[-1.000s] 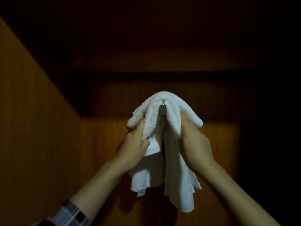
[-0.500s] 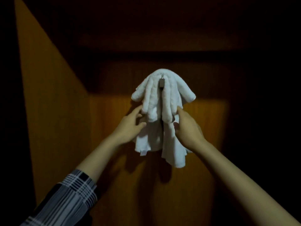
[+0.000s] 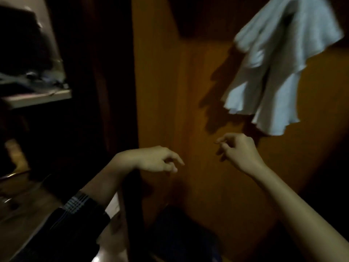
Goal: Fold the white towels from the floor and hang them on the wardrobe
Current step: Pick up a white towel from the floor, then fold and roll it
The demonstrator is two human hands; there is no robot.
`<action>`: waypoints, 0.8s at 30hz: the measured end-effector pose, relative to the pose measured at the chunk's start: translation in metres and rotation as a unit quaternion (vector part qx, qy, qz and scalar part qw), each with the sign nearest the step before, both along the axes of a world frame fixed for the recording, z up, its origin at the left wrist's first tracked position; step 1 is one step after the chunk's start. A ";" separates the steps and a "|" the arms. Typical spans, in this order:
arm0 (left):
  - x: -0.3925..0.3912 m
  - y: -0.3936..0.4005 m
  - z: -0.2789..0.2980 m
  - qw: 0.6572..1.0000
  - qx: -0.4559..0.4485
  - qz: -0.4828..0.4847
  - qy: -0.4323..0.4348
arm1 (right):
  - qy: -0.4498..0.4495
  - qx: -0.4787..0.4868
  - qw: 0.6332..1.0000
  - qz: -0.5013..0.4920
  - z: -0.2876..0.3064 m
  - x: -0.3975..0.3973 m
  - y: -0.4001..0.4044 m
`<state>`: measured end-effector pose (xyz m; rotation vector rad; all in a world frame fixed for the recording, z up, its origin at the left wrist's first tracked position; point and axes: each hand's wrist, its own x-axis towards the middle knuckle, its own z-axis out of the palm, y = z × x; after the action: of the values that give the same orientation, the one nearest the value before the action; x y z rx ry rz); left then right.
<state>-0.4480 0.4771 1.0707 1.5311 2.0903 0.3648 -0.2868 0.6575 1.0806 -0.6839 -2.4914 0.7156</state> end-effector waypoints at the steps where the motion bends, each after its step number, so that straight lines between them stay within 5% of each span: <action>1: -0.002 -0.021 -0.015 1.000 -0.014 0.022 -0.010 | -0.014 -0.018 0.999 0.031 -0.014 -0.008 -0.014; 12: -0.001 -0.236 -0.149 0.972 -0.099 0.199 -0.069 | -0.101 -0.215 0.957 0.165 -0.132 -0.065 -0.177; 24: -0.003 -0.435 -0.332 0.930 -0.099 0.302 -0.185 | -0.171 -0.410 0.895 0.031 -0.309 -0.073 -0.372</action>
<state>-0.4506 0.0420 0.7391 0.6126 2.1599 0.5867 -0.3599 0.2860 0.7720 -1.0865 -2.4525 1.8571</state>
